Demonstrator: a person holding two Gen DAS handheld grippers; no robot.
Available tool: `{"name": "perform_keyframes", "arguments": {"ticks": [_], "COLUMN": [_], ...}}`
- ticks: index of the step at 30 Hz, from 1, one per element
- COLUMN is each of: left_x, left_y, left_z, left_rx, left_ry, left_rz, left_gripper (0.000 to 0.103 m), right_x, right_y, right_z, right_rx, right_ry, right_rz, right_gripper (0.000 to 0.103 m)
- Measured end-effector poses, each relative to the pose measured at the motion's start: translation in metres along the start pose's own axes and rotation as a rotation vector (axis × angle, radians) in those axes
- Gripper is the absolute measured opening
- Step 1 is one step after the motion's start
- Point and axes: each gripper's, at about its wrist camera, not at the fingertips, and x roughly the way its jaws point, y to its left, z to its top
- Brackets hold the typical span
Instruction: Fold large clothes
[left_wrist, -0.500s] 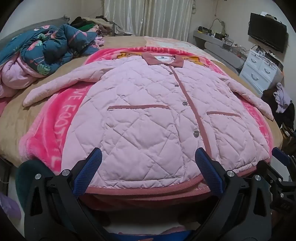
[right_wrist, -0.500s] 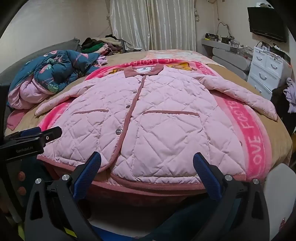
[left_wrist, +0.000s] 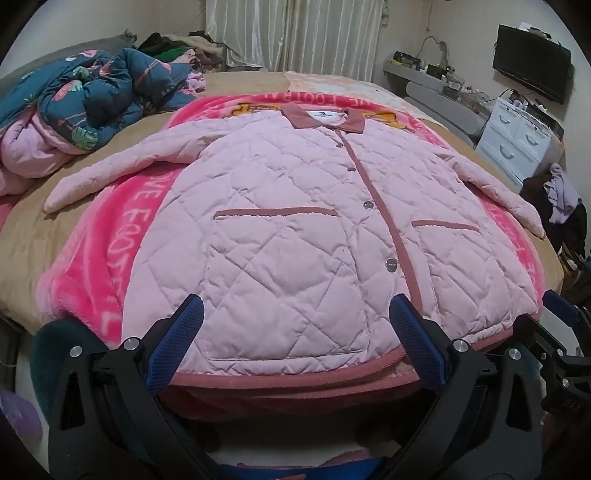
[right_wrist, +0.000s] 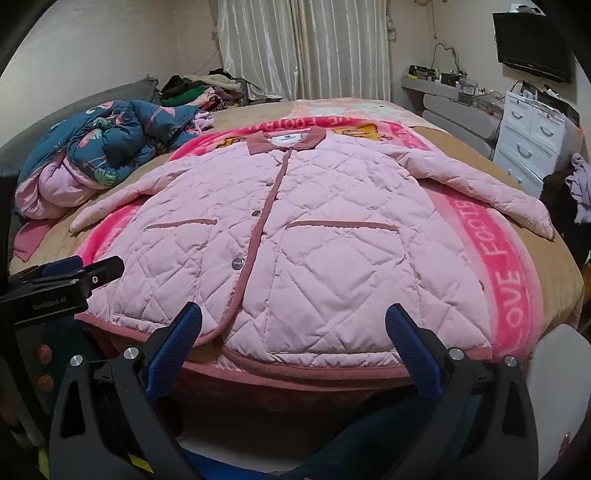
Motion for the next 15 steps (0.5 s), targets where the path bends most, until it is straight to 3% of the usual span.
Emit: {"name": "perform_keyframes", "arguments": {"ticks": [15], "left_x": [0.0017], "left_y": [0.0015], "left_z": [-0.002], "left_rx": [0.005], "left_ry": [0.002], "left_rz": [0.001], "left_gripper": [0.094], "right_x": [-0.0026], "right_y": [-0.0028], "right_z": [0.0027], "right_rx": [0.01], "right_ry": [0.0], "right_rz": [0.003], "right_gripper": [0.099]}}
